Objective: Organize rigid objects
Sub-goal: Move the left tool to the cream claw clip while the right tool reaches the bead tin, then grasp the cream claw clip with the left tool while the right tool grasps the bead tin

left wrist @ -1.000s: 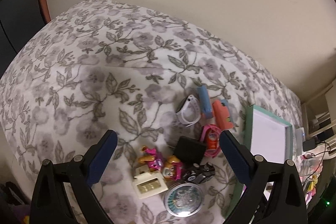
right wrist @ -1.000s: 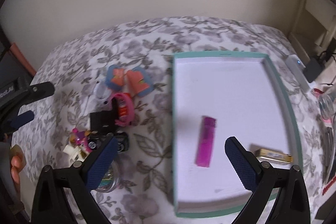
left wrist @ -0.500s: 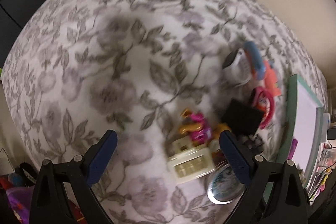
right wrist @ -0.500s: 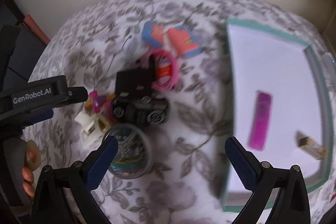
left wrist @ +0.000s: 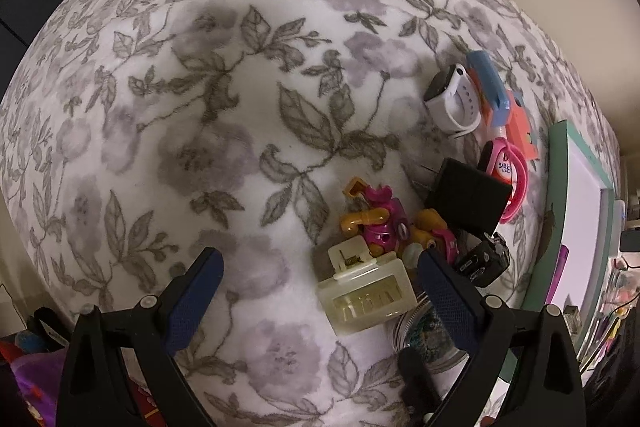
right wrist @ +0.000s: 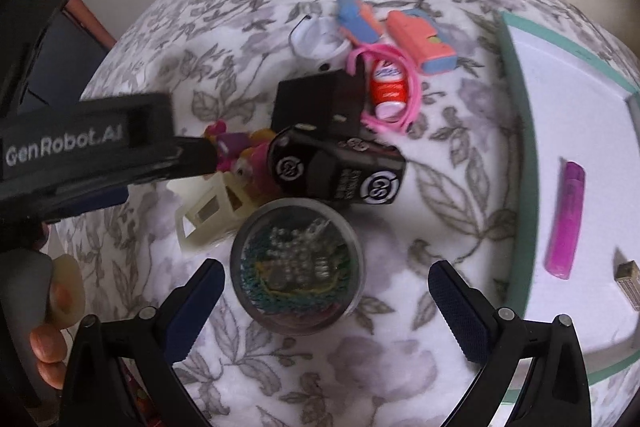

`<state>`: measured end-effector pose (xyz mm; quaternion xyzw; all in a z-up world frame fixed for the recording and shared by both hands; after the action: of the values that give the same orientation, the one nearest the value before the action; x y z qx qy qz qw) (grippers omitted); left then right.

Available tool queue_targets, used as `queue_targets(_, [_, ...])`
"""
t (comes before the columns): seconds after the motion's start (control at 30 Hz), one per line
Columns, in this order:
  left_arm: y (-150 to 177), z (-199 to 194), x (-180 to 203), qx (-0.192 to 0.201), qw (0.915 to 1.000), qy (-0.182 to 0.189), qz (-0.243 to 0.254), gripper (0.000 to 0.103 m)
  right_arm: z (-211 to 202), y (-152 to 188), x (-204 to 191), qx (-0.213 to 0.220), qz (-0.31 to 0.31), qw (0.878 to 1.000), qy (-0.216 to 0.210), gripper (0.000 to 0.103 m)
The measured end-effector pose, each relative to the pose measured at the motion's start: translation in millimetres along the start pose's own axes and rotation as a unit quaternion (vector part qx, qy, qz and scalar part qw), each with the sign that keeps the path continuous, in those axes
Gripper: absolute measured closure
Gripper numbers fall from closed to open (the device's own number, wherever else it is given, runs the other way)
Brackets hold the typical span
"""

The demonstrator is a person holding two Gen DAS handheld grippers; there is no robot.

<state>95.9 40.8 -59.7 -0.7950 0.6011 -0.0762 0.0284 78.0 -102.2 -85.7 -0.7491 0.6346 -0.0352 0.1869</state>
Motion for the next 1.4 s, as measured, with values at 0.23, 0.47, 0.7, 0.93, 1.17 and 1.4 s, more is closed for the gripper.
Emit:
queue_targets(0.23, [-1.3, 10.5, 8.9, -0.015, 0.9999, -0.001, 0.008, 0.005, 15.8, 3.0, -4.1, -0.006, -0.005, 1.000, 0.024, 0.000])
queue_targets(0.47, [3.5, 24.6, 20.9, -0.029, 0.9993, 0.000, 0.022, 0.005, 6.3, 2.3, 19.5, 0.002, 0.010, 0.999, 0.044, 0.000])
queue_targets(0.7, [12.3, 41.0, 32.2, -0.046, 0.9981, -0.014, 0.038, 0.005, 6.4, 2.3, 29.7, 0.000, 0.024, 0.999, 0.048, 0.000])
queue_targets(0.93, [17.9, 49.4, 30.1, -0.049, 0.9973, -0.034, 0.043, 0.005, -0.5, 2.2, 45.9, -0.005, 0.033, 0.999, 0.041, 0.000])
queue_targets(1.17, [25.5, 48.4, 19.7, -0.048, 0.9953, -0.058, 0.061, 0.005, 9.1, 4.7, 43.7, -0.016, 0.020, 0.998, 0.060, 0.000])
queue_targets(1.4, [28.2, 48.7, 6.2, -0.041, 0.9950, -0.072, 0.057, 0.005, 9.6, 6.0, 44.3, -0.015, 0.019, 0.998, 0.063, 0.000])
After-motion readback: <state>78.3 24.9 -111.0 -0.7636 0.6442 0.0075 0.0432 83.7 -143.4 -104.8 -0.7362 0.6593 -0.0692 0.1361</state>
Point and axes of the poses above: each gripper's, at about its wrist camera, not at the fingertips, and z roughly the way its jaws point, x to its right, y to its underside, the point moved 6 cm from there along z, roughly the way its jaws point, and after that the axes turned 5 degrees about z, right-handed, at the moved point
